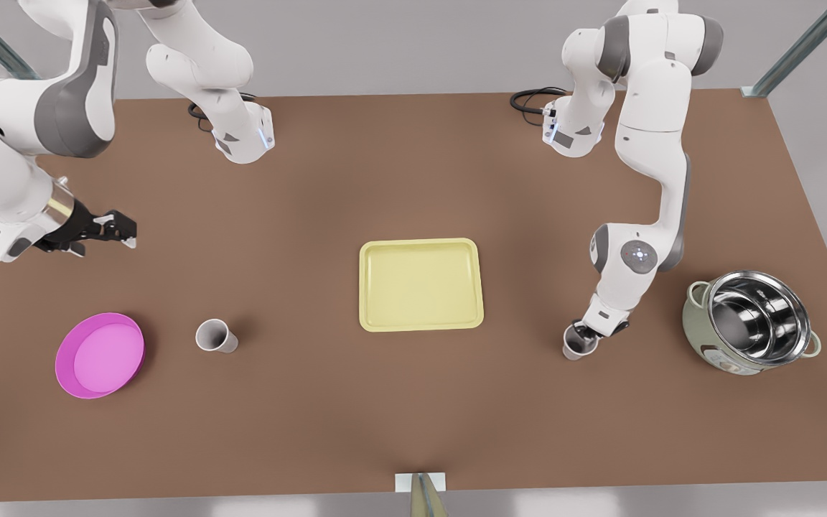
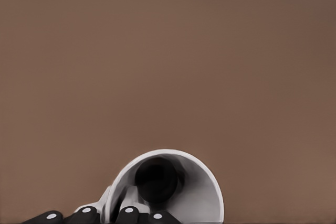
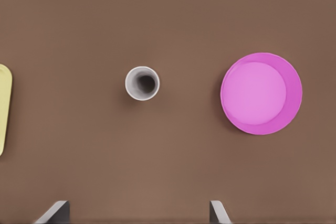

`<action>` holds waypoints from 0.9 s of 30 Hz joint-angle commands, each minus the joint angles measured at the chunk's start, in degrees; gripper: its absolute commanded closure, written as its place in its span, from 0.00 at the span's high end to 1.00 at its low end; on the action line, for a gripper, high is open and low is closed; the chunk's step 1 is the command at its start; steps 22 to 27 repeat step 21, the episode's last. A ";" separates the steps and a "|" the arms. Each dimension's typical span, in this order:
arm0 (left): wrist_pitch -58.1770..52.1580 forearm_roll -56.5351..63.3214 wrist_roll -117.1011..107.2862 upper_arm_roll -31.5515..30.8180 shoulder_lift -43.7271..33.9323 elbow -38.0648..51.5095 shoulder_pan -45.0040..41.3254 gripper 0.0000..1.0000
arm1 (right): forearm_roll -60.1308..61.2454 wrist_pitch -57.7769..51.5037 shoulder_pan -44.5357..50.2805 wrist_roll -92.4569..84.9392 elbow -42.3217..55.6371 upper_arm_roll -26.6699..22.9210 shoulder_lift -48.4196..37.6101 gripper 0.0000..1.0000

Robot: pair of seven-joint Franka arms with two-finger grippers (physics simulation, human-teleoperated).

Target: Use the left arm to pick up the white IKEA cup from the tray and place it on the middle-left position; use the right arm to pick up the white IKEA cup from the tray and place it on the middle-right position

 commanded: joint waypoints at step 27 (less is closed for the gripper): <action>-71.47 -0.52 7.14 0.63 -17.18 29.38 -1.25 1.00 | -0.82 -0.68 0.03 0.56 4.59 -0.91 0.34 1.00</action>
